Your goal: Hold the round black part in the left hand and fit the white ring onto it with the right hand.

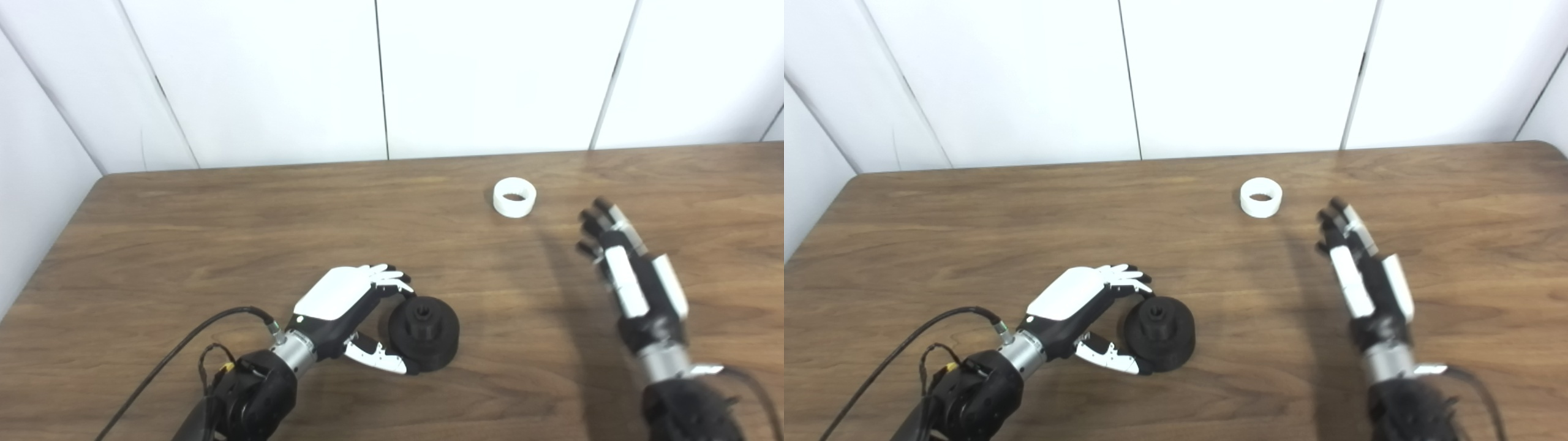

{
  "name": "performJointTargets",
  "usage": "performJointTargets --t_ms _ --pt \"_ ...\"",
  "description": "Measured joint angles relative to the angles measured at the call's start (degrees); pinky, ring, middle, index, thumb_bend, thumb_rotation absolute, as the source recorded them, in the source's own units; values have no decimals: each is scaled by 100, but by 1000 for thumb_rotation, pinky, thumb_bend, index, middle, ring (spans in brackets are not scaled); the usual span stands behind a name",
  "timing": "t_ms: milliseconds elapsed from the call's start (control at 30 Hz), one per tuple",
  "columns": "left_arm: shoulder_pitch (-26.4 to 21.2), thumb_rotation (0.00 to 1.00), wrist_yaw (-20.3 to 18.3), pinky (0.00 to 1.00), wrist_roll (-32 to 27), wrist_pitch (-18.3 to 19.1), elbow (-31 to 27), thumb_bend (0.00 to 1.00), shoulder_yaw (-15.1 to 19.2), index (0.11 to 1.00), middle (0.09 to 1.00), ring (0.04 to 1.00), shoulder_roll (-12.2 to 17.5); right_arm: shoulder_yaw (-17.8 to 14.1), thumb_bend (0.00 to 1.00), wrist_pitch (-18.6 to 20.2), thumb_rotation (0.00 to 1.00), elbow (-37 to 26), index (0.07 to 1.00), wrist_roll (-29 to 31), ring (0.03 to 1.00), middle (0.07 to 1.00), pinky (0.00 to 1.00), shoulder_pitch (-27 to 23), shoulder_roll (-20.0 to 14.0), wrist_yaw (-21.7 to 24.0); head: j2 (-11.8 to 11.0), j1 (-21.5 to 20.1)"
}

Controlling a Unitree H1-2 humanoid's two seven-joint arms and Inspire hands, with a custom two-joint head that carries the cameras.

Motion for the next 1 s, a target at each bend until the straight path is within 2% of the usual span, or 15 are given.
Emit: performJointTargets --t_ms 133,200,300,367,500,633,700,800,1000 --pt "0 449 -20 950 2 5 0 735 -1 678 888 949 -66 240 783 155 386 398 756 -1023 880 865 800 -907 -958 63 0 -9" --pt "26 451 -8 946 0 -11 0 734 5 679 887 946 -81 303 797 200 361 392 754 -1280 884 877 815 -1245 -1157 73 -17 -62" --pt "38 458 3 945 0 -24 1 732 24 679 887 945 -83 668 823 258 344 725 749 -1524 890 884 834 -1575 -1224 260 -35 -70" --pt "48 459 1 945 -2 -49 2 732 22 677 886 944 -88 801 835 270 333 927 749 -1599 901 892 843 -1595 -1190 356 -35 -62" --pt "77 458 11 946 -4 -106 2 734 52 674 885 944 -86 899 852 296 328 1254 747 -1744 917 902 839 -1647 -1203 458 -35 -62" --pt "93 464 3 945 -2 -122 2 735 102 674 885 943 -88 1097 862 272 319 1888 746 -1956 946 914 853 -2106 -1328 559 -18 -106" --pt "97 462 2 947 -2 -139 2 733 107 673 886 944 -87 1129 863 272 327 1992 746 -2030 954 915 870 -2219 -1373 562 -26 -106" --pt "93 457 -13 944 11 -139 4 733 113 670 887 942 -93 1373 867 238 323 2491 735 -2168 952 910 875 -2519 -1397 632 -26 -88" --pt "102 459 -25 951 9 -130 3 739 125 666 888 944 -108 1580 873 118 360 3052 735 -2240 964 914 889 -2678 -1355 641 -35 -106"
